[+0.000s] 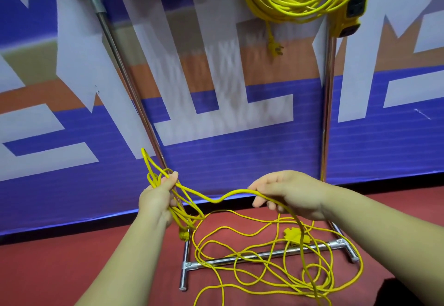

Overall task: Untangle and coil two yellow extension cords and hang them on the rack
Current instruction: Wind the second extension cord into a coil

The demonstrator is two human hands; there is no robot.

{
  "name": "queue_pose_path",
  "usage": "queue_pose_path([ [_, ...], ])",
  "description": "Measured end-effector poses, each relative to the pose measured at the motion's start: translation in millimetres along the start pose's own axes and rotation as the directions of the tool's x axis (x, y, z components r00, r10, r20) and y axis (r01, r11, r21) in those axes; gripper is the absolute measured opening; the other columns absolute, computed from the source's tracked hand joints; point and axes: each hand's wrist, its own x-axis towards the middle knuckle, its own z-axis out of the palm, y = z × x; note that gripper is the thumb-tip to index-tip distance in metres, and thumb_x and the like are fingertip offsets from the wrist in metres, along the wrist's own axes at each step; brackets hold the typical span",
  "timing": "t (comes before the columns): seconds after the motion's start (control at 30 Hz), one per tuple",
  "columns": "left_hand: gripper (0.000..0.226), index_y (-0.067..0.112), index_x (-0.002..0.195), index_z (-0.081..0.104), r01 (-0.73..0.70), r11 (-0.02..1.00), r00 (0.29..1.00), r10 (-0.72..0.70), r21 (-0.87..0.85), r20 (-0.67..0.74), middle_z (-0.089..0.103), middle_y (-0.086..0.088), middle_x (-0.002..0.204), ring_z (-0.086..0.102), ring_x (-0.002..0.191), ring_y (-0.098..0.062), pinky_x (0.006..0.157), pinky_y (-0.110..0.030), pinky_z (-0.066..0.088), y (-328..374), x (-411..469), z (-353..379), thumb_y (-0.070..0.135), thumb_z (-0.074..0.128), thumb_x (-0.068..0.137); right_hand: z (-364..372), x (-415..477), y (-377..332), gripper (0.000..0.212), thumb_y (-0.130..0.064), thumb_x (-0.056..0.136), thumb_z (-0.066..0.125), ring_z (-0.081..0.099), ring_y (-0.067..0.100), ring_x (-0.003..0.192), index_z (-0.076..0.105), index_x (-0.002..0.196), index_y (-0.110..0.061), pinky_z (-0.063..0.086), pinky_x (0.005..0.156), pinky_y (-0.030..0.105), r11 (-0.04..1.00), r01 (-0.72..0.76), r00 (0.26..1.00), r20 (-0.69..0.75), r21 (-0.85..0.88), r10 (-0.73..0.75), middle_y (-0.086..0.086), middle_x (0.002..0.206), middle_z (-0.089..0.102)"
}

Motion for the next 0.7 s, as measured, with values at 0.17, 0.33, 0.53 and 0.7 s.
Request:
queue_pose_path([
  [0.17,0.031,0.023,0.073,0.053,0.043,0.999,0.999,-0.042,0.031,-0.024,0.044,0.004,0.064,0.028,0.042,-0.012,0.037,-0.018,0.033,8,-1,-2,0.024,0.082,0.082,0,-2,2,0.018,-0.004,0.089,0.07,0.064,0.015,0.07,0.072,0.104,-0.012,0.046,0.072,0.029,0.995,0.012,0.999,-0.043,-0.098,-0.017,0.013,0.088,0.078],
  [0.33,0.034,0.023,0.08,0.057,0.109,0.991,0.989,-0.1,0.081,-0.107,0.045,0.006,0.066,0.028,0.034,-0.012,0.044,-0.021,0.032,11,8,-9,0.032,0.089,0.072,0,-1,-4,0.021,-0.004,0.077,0.08,0.067,0.013,0.072,0.077,0.09,-0.02,0.052,0.072,0.029,0.946,0.091,0.98,-0.14,-0.312,-0.141,0.007,0.079,0.077],
  [0.53,0.035,0.021,0.067,0.055,0.182,0.979,0.98,-0.173,0.09,-0.099,0.044,0.004,0.058,0.025,0.033,-0.01,0.035,-0.017,0.027,7,11,-10,0.032,0.088,0.074,11,4,2,0.016,-0.018,0.078,0.076,0.06,-0.001,0.058,0.073,0.082,-0.033,0.048,0.058,0.02,0.727,0.099,0.939,-0.179,-0.68,-0.295,-0.009,0.074,0.074],
  [0.7,0.043,0.013,0.073,0.057,0.224,0.964,0.974,-0.228,0.143,0.012,0.041,0.0,0.061,0.03,0.039,-0.007,0.032,-0.014,0.025,2,3,-11,0.051,0.071,0.087,7,10,14,0.012,-0.012,0.082,0.076,0.057,0.007,0.054,0.073,0.083,-0.024,0.047,0.058,0.024,0.889,0.128,0.92,-0.282,-0.44,-0.272,0.002,0.067,0.072],
])
